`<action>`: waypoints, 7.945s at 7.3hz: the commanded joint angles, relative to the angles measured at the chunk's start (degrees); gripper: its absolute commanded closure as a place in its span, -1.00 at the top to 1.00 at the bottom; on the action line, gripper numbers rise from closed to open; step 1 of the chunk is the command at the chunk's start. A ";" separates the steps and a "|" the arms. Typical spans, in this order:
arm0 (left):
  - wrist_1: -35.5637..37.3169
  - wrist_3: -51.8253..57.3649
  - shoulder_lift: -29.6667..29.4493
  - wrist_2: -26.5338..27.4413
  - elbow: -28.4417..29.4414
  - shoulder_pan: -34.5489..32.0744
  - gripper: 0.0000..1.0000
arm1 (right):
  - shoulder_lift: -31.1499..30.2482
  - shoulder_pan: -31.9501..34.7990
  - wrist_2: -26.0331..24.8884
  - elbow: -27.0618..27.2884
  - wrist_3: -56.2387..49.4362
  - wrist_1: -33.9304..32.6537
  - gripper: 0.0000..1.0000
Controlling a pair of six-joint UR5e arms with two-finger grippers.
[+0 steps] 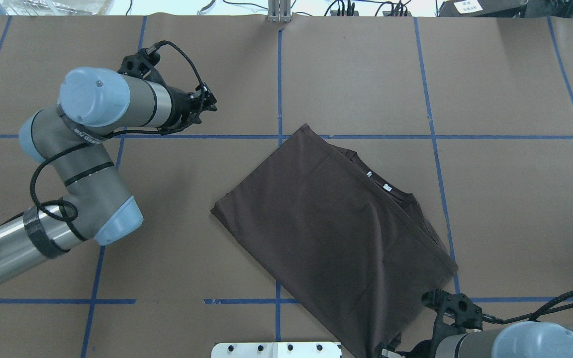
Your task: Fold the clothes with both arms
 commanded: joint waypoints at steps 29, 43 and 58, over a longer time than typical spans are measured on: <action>-10.01 11.62 -8.91 -5.52 21.32 -12.72 -0.23 | 31.35 13.60 -10.74 -32.97 11.87 -0.18 0.60; -10.01 9.86 -7.59 -5.52 20.97 -12.54 -0.22 | 36.83 16.68 -10.84 -40.82 8.18 -0.35 0.40; -7.91 3.90 -0.06 -7.09 6.60 -10.10 -0.30 | 27.53 14.50 -6.53 -26.19 8.27 -5.06 -1.00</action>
